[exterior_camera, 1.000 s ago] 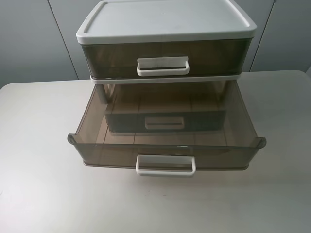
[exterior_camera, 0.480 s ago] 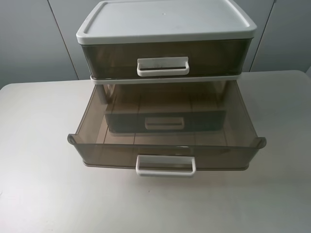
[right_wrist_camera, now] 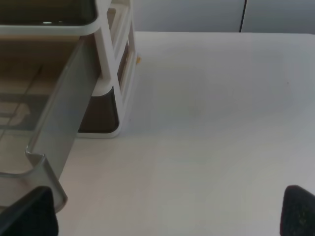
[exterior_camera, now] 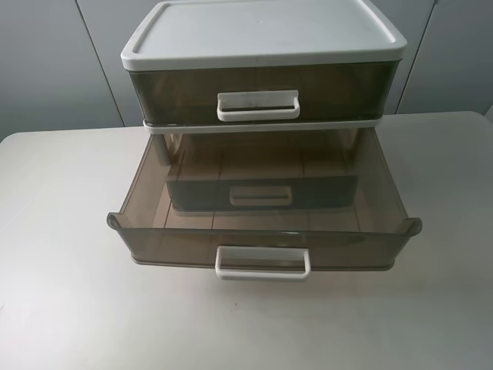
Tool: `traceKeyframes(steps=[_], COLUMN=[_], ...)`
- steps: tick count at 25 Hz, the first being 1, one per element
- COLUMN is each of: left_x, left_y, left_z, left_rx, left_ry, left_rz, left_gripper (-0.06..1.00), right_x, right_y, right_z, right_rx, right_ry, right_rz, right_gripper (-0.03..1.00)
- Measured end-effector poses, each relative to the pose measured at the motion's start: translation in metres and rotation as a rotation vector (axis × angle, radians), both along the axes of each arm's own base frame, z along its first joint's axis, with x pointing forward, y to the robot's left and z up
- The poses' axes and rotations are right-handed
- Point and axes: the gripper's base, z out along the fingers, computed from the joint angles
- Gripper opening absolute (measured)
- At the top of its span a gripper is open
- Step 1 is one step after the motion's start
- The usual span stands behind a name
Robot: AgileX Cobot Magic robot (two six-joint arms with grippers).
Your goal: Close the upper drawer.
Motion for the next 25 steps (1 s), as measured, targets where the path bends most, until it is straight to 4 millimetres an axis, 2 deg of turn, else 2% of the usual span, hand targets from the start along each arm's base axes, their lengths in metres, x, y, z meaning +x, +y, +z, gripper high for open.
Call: traceKeyframes(steps=[25], left_x=[0.0000], left_y=[0.0000], left_z=[0.0000], left_rx=[0.000], left_ry=[0.000], left_rz=[0.000], left_gripper=[0.74], right_x=[0.0001], right_y=[0.0000], right_z=[-0.0002], right_rx=[0.000], right_ry=[0.001], right_rz=[0.000], right_gripper=[0.69])
